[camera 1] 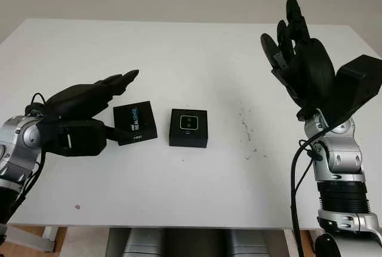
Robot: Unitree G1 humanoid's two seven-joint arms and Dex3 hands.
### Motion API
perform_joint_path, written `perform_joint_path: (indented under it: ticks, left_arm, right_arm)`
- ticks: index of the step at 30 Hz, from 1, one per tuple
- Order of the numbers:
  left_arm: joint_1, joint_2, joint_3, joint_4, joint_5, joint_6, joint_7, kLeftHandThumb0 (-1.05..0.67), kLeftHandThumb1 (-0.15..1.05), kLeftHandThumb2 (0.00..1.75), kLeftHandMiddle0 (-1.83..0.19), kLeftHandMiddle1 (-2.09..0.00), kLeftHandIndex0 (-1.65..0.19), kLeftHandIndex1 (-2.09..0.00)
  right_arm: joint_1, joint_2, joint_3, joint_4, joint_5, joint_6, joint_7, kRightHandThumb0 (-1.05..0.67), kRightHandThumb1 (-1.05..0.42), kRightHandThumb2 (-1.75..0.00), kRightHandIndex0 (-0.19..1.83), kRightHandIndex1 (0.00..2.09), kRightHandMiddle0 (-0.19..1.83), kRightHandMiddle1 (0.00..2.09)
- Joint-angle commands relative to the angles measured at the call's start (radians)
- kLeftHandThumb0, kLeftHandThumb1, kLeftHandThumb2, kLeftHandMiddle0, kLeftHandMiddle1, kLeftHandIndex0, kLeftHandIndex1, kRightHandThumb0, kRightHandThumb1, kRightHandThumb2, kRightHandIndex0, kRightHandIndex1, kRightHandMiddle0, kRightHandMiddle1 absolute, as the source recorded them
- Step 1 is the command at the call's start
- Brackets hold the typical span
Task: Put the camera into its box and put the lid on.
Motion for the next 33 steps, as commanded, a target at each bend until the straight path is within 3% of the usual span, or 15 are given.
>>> perform_joint_path:
  ticks: [1,7,18,24,33]
  left_arm:
    - [0.01,-0.012,-0.017,0.006,0.029,-0.003,0.037,-1.02,1.04,0.08,0.08,-0.05,0.16,-0.05]
    - [-0.002,-0.028,-0.051,0.038,0.093,0.002,0.097,-1.0,1.04,0.06,0.07,-0.06,0.16,-0.05]
    - [-0.006,-0.045,-0.086,0.042,0.105,0.017,0.087,-0.94,1.0,0.05,0.03,-0.07,0.12,-0.07]
    - [-0.004,-0.061,-0.082,0.062,0.072,0.004,0.079,-0.87,0.94,0.04,-0.04,-0.08,0.05,-0.09]
    - [0.009,-0.085,-0.067,0.056,-0.04,-0.003,0.036,-0.69,0.91,0.05,-0.31,-0.16,-0.15,-0.17]
  right_arm:
    - [0.001,-0.008,-0.001,-0.026,0.0,0.0,0.005,-0.65,-1.05,-0.31,-0.19,0.04,-0.19,0.04]
    - [0.007,-0.009,-0.003,-0.039,0.003,0.014,0.009,-0.65,-1.05,-0.32,-0.19,0.04,-0.19,0.04]
    - [0.01,-0.01,-0.005,-0.042,0.01,0.018,0.017,-0.65,-1.05,-0.31,-0.19,0.04,-0.17,0.05]
    - [0.011,-0.01,-0.006,-0.042,0.01,0.019,0.018,-0.66,-1.05,-0.3,-0.19,0.03,-0.17,0.05]
    - [0.009,-0.009,-0.003,-0.048,0.001,0.024,0.016,-0.66,-1.05,-0.31,-0.19,0.03,-0.17,0.05]
